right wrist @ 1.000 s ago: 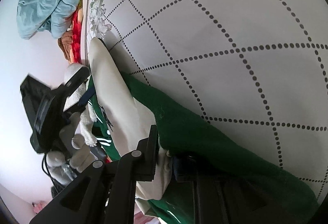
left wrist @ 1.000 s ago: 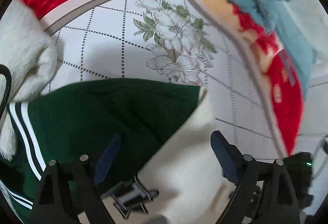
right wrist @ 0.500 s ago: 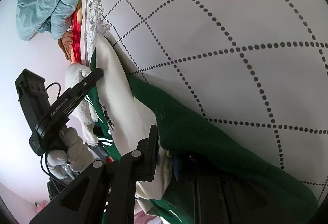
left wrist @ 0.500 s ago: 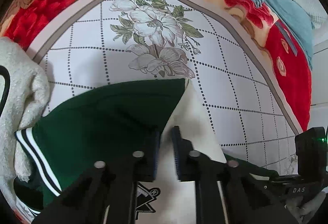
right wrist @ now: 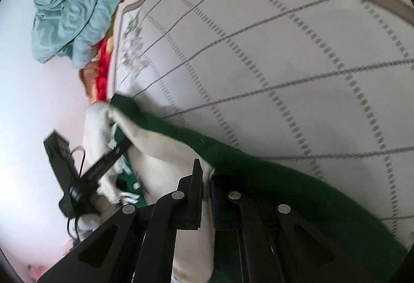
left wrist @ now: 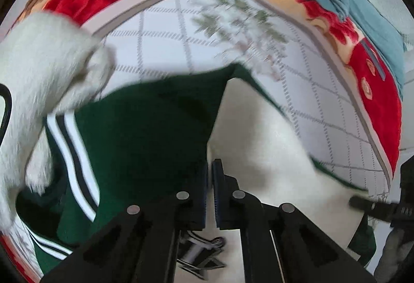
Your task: Fold large clothes
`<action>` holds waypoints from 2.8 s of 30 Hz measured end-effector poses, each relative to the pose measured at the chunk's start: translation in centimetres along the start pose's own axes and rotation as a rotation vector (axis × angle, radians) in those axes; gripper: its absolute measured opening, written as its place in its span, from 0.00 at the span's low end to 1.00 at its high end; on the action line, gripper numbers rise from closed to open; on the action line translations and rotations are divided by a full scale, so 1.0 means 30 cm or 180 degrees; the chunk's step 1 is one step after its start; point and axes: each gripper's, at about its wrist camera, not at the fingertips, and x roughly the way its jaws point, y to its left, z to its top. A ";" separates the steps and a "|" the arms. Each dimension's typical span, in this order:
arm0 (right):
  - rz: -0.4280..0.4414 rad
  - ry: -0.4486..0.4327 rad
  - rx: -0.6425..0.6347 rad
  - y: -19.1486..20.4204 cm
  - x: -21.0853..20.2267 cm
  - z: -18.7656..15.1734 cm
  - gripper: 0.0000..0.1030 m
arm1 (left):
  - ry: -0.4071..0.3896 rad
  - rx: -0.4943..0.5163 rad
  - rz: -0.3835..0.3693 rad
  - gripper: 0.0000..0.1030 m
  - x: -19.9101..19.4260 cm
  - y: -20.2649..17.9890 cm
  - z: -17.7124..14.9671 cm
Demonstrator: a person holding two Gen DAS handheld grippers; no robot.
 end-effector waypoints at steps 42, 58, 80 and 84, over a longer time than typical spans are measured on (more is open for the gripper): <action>-0.2123 0.1698 -0.1457 0.549 0.872 -1.068 0.00 | 0.0107 -0.4097 0.2811 0.99 -0.547 0.418 -1.722; -0.2131 0.2219 -0.1984 0.665 0.891 -1.275 0.60 | 0.0461 -0.4048 0.2805 0.99 -0.507 0.417 -1.818; -0.1561 0.1450 -0.1905 0.932 0.981 -1.438 0.05 | 0.0521 -0.4053 0.2882 0.99 -0.519 0.463 -1.824; -0.1587 0.1804 -0.2221 0.932 1.154 -1.427 0.21 | 0.0468 -0.4181 0.2725 0.99 -0.523 0.459 -1.865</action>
